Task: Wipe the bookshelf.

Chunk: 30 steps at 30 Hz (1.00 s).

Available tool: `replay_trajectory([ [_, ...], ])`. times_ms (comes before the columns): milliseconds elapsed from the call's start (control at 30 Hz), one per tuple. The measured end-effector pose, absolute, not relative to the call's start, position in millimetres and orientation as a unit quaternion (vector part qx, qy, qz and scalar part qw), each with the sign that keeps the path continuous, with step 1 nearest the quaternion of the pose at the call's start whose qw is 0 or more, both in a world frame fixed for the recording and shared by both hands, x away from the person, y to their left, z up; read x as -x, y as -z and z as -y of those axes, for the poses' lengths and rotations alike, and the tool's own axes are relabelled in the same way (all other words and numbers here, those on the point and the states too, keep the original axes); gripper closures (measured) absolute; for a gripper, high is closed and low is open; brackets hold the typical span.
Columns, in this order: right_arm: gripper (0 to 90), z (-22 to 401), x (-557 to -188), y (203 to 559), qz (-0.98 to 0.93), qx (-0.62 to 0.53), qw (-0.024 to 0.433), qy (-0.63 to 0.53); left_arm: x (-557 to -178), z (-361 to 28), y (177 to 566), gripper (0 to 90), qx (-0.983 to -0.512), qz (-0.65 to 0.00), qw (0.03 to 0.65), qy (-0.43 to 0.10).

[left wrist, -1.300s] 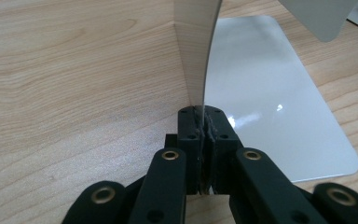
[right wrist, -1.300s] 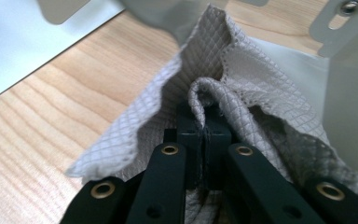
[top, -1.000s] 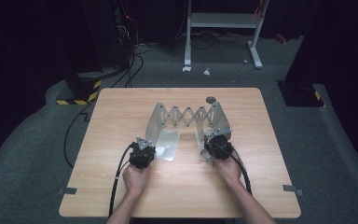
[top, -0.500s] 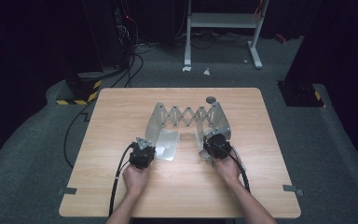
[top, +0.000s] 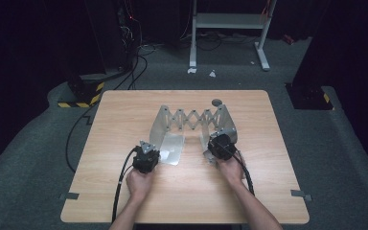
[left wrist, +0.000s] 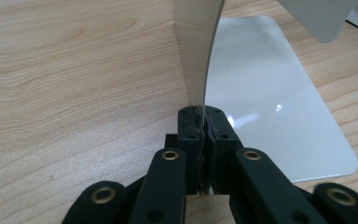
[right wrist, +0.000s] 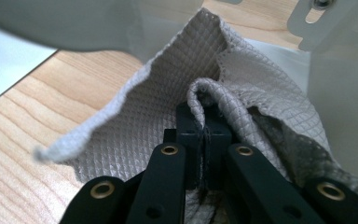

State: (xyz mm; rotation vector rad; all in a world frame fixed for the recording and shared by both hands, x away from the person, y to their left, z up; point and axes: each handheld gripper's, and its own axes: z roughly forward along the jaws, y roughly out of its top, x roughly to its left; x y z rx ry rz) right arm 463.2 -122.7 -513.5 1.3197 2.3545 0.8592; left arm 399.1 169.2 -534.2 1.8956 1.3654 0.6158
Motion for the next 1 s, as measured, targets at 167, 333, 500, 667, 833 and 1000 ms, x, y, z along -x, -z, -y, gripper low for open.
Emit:
replay_trajectory([
  [167, 88.5, 120.8, -469.3, 514.2, -0.816, -0.466, 0.148, -0.308, -399.1, -169.4, 534.0, 85.6, -0.735, -0.527, 0.353, -0.238],
  [333, 88.4, 118.1, -478.1, 514.1, -0.812, -0.474, 0.145, -0.309, -399.0, -169.4, 534.0, 85.7, -0.735, -0.527, 0.353, -0.239],
  [500, 88.4, 117.3, -481.1, 515.6, -0.806, -0.479, 0.145, -0.316, -399.1, -169.4, 534.0, 85.8, -0.735, -0.527, 0.353, -0.238],
  [667, 88.4, 120.0, -481.0, 515.1, -0.806, -0.480, 0.138, -0.317, -399.2, -169.3, 534.2, 85.8, -0.734, -0.528, 0.355, -0.238],
  [833, 88.4, 125.4, -480.0, 512.2, -0.807, -0.482, 0.139, -0.311, -399.3, -169.4, 534.3, 85.9, -0.734, -0.528, 0.356, -0.238],
  [1000, 88.4, 126.7, -480.6, 507.3, -0.802, -0.483, 0.145, -0.319, -399.4, -169.4, 534.3, 86.0, -0.733, -0.528, 0.357, -0.237],
])
